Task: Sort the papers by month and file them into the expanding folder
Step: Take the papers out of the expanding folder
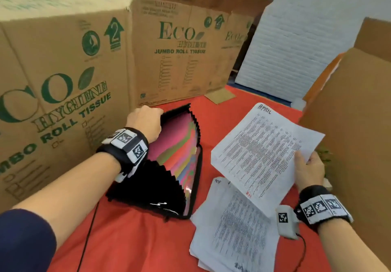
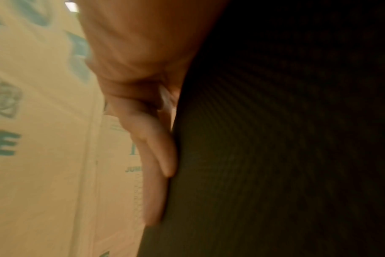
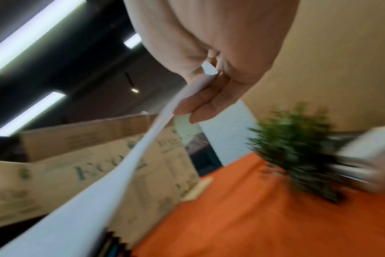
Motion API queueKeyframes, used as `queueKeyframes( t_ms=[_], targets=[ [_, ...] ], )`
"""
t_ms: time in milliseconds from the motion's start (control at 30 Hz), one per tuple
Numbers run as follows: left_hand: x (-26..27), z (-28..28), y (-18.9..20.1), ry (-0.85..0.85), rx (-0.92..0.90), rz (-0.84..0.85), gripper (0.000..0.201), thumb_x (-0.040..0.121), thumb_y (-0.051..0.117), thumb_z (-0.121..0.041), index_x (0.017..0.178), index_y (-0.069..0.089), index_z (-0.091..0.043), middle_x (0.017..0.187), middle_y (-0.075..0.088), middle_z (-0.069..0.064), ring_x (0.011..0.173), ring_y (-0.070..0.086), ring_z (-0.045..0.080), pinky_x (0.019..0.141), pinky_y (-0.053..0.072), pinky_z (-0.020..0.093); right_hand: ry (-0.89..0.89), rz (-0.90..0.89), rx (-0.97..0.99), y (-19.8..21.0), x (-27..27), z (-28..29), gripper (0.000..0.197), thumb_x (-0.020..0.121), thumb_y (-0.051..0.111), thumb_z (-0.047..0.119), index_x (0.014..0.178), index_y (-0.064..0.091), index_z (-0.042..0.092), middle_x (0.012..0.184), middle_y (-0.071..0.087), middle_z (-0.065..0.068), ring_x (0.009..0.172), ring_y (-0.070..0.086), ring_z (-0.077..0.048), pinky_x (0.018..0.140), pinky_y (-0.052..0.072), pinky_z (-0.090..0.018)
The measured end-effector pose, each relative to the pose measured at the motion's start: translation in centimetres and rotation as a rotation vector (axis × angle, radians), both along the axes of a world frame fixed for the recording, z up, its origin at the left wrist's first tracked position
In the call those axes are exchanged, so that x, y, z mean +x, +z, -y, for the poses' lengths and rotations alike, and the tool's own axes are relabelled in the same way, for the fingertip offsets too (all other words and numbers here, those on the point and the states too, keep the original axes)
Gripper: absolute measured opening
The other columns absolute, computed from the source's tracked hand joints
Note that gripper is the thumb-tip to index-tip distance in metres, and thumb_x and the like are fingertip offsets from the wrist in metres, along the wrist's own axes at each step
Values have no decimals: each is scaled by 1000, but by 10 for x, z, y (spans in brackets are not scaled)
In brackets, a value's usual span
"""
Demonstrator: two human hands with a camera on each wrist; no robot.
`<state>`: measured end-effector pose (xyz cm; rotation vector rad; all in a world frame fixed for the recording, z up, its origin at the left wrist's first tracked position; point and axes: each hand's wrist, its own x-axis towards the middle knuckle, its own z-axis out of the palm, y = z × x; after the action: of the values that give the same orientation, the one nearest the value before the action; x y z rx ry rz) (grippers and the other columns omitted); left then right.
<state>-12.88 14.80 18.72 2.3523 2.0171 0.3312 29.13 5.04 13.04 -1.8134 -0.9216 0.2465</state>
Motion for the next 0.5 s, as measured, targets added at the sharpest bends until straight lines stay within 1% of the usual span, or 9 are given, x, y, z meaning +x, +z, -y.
queueKeyframes(
  t_ms=[67,100,167,233,267,367,433,467,500],
  targets=[
    [15,6,-12,-10,-34,-95,41,84,50,-9,122,61,-19,112,64,18,103,62,41,80,50,41,-20,-38,-78,-25,15,29,29,94,55,26,115,60,6,115,65,-17,106,61,-35,94,49,-52],
    [23,9,-19,-11,-58,-128,38,84,51,-10,120,62,-17,112,64,18,103,62,40,80,50,41,-24,-57,-109,-37,21,43,31,94,55,23,118,60,4,116,64,-17,107,61,-34,95,48,-48],
    [39,15,-37,-10,-107,-164,32,86,53,-12,117,60,-12,111,64,17,103,62,40,77,48,40,-60,-96,-164,-60,33,67,32,95,54,18,123,59,4,120,63,-14,112,59,-31,97,45,-40],
    [58,23,-60,-17,-127,-156,30,88,52,-13,118,55,-8,113,62,17,103,61,40,74,44,40,-78,-91,-203,-76,44,87,30,95,54,18,123,60,9,122,64,-12,113,59,-30,99,45,-43],
    [67,26,-72,-21,-134,-143,31,89,53,-14,119,52,-7,116,60,16,105,60,39,74,44,40,-76,-67,-220,-78,49,95,28,95,54,19,121,60,9,120,64,-13,111,60,-31,97,46,-44],
    [92,39,-104,-11,-185,-116,41,90,56,-21,127,44,-7,124,52,17,113,54,39,85,45,45,-50,59,-262,-77,62,115,22,96,54,16,112,60,3,113,65,-17,104,60,-31,88,44,-39],
    [106,48,-121,-3,-215,-116,46,90,57,-26,129,42,-8,129,49,17,118,48,39,95,40,50,-33,98,-259,-72,69,122,22,96,54,16,111,59,2,112,65,-17,103,59,-30,85,43,-37],
    [113,54,-126,-24,-200,-120,48,89,58,-29,129,42,-9,130,48,16,120,46,38,99,36,51,-32,106,-255,-69,73,125,22,96,54,16,111,59,2,113,65,-16,103,59,-30,86,43,-36],
    [120,61,-130,-86,-162,-115,52,87,59,-35,129,43,-10,131,47,14,122,45,36,102,33,51,-29,113,-247,-68,77,128,22,96,53,16,112,59,2,113,64,-16,104,59,-29,86,43,-36]
  ],
)
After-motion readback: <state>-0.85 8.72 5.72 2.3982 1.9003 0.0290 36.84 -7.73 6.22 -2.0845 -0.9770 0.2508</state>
